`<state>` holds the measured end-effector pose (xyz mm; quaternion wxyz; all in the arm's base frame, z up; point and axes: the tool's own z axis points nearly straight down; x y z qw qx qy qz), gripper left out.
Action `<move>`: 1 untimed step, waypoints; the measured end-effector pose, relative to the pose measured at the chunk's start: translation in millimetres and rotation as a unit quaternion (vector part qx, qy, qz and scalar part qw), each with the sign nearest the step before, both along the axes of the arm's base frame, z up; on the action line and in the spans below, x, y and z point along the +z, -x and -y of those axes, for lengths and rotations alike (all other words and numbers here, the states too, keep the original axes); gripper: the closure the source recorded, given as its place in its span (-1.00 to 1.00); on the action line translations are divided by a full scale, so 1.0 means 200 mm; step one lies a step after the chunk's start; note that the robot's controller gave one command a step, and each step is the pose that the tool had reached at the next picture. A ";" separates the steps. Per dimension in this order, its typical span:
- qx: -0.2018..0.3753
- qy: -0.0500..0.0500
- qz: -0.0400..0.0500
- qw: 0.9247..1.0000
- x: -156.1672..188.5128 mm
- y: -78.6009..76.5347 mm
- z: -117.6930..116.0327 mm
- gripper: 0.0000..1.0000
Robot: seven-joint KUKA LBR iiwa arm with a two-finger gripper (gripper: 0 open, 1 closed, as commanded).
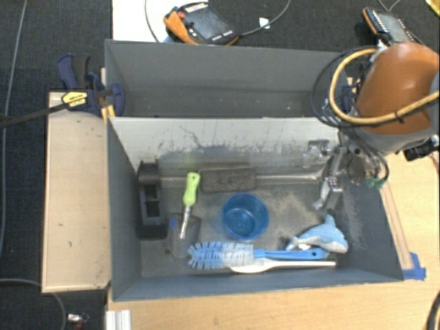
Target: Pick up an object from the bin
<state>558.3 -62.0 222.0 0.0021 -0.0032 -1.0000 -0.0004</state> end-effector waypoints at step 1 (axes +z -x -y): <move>0.001 0.001 0.004 1.000 0.02 -0.01 0.00 -1.00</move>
Offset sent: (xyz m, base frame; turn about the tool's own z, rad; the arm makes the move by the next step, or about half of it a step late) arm -0.0712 -0.0624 -0.1520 -0.2103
